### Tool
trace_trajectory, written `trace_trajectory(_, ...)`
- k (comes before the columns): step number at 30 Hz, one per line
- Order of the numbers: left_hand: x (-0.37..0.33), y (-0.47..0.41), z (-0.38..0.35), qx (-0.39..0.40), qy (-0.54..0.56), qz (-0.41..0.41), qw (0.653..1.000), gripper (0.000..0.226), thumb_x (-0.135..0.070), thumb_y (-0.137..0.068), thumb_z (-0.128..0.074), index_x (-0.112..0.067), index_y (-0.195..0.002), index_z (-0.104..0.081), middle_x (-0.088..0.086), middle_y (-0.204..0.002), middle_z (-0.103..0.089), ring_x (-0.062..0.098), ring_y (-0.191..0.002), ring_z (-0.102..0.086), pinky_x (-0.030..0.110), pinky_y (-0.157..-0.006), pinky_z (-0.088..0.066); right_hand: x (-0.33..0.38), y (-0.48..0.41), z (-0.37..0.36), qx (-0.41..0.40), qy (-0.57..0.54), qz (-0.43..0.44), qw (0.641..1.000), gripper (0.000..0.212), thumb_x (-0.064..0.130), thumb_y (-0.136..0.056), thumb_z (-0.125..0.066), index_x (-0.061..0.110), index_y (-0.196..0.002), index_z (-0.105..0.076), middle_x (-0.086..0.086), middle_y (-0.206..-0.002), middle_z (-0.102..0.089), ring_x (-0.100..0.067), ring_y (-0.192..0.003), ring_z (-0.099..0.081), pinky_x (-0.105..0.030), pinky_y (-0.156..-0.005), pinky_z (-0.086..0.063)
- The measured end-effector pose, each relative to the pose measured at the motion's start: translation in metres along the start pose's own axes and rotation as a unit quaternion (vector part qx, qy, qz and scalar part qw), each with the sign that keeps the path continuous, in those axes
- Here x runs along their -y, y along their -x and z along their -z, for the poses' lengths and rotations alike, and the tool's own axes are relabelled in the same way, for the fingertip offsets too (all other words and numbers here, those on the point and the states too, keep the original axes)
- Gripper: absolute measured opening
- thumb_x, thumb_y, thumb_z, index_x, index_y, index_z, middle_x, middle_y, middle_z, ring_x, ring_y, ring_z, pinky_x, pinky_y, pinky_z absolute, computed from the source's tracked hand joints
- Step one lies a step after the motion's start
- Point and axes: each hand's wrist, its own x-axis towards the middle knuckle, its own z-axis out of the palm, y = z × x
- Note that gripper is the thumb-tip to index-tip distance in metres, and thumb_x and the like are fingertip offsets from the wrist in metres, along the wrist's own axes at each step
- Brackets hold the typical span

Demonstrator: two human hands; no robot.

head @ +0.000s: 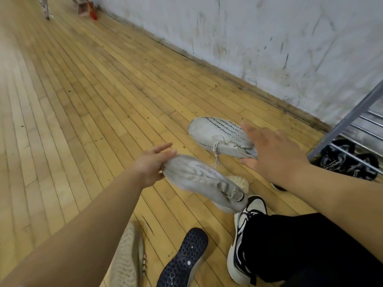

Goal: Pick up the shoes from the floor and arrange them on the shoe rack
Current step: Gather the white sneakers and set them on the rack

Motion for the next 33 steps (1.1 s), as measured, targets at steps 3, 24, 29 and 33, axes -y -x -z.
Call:
trace_trajectory(3,0.007,0.001,-0.003,-0.14,-0.208,-0.089,0.964,0.08,-0.045,-0.079,-0.084,-0.038,-0.149,-0.047,0.001,-0.148,-0.049,0.024,-0.127,-0.053,0.043,-0.098,-0.049,-0.001,-0.002,-0.001,0.007,0.002,0.008,1.0,0.095,0.067,-0.089,-0.06,0.041,-0.159,-0.001,-0.001,-0.147,-0.046,-0.033,-0.129,-0.042,-0.052,-0.096,-0.05)
trace_trajectory(24,-0.148,0.106,-0.307,0.168,-0.616,-0.516,0.571,0.099,-0.073,-0.075,-0.065,-0.047,-0.157,-0.018,-0.001,-0.142,-0.043,0.026,-0.125,-0.049,0.043,-0.099,-0.048,-0.178,0.161,0.181,-0.08,-0.061,-0.14,0.985,0.1,0.058,-0.072,-0.084,0.047,-0.155,-0.029,0.007,-0.145,-0.055,-0.019,-0.128,-0.056,-0.03,-0.1,-0.041)
trace_trajectory(29,-0.107,0.207,-0.475,0.252,-0.603,-0.623,0.429,0.098,-0.08,-0.071,-0.063,-0.047,-0.155,-0.024,0.001,-0.136,-0.044,0.029,-0.123,-0.05,0.043,-0.097,-0.046,-0.255,0.347,0.169,-0.151,-0.112,-0.319,0.929,0.101,0.045,-0.075,-0.089,0.041,-0.157,-0.031,0.008,-0.151,-0.051,-0.013,-0.136,-0.049,-0.021,-0.099,-0.035)
trace_trajectory(33,-0.027,0.305,-0.573,0.327,-0.594,-0.67,0.302,0.095,-0.082,-0.07,-0.062,-0.047,-0.152,-0.028,0.004,-0.132,-0.05,0.032,-0.12,-0.053,0.046,-0.096,-0.049,-0.283,0.499,0.106,-0.167,-0.159,-0.453,0.861,0.101,0.073,-0.065,-0.08,0.054,-0.151,-0.03,0.012,-0.146,-0.055,-0.016,-0.13,-0.055,-0.035,-0.105,-0.046)
